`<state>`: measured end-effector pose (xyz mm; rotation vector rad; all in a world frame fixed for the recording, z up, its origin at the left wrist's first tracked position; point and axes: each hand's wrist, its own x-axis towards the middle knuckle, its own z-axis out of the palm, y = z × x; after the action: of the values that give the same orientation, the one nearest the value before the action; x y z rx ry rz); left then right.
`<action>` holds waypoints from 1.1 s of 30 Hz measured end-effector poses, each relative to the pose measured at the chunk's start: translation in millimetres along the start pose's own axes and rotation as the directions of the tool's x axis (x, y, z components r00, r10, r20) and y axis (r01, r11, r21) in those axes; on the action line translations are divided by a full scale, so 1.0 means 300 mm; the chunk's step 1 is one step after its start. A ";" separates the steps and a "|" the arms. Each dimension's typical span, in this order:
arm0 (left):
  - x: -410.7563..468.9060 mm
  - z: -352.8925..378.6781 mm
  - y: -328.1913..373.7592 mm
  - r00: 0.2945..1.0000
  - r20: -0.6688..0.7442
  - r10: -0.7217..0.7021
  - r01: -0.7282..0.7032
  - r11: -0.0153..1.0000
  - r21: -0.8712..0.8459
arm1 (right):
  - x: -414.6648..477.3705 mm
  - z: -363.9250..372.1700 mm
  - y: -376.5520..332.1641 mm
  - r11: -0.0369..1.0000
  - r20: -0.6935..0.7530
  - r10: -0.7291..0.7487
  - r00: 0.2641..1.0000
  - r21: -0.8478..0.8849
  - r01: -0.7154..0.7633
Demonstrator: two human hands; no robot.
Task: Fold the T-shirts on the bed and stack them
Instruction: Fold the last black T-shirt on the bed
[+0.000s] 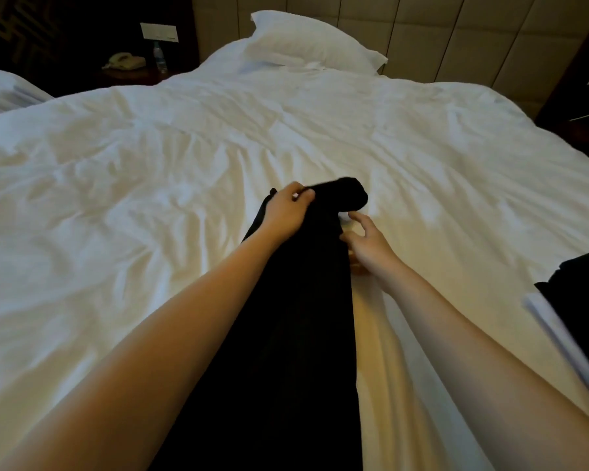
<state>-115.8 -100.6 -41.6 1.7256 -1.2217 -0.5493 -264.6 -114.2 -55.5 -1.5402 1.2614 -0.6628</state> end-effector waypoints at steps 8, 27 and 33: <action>-0.005 -0.131 -0.168 0.965 -0.171 -0.200 0.243 0.925 0.292 | 0.054 0.099 -0.022 0.990 -0.056 0.115 0.992 -0.080 -0.120; 0.155 -0.081 -0.012 0.986 0.131 -0.101 0.127 0.970 -0.208 | 0.201 0.028 -0.089 0.967 -0.252 0.097 0.963 0.253 -0.031; 0.127 -0.132 0.046 0.977 0.193 -0.094 0.149 0.944 -0.295 | 0.103 -0.025 -0.131 0.924 -0.183 -0.076 0.980 0.356 0.138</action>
<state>-76.6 -119.4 -5.4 1.5162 -1.0866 -0.9343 -246.4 -147.4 -22.2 -1.2667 1.1020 -1.0547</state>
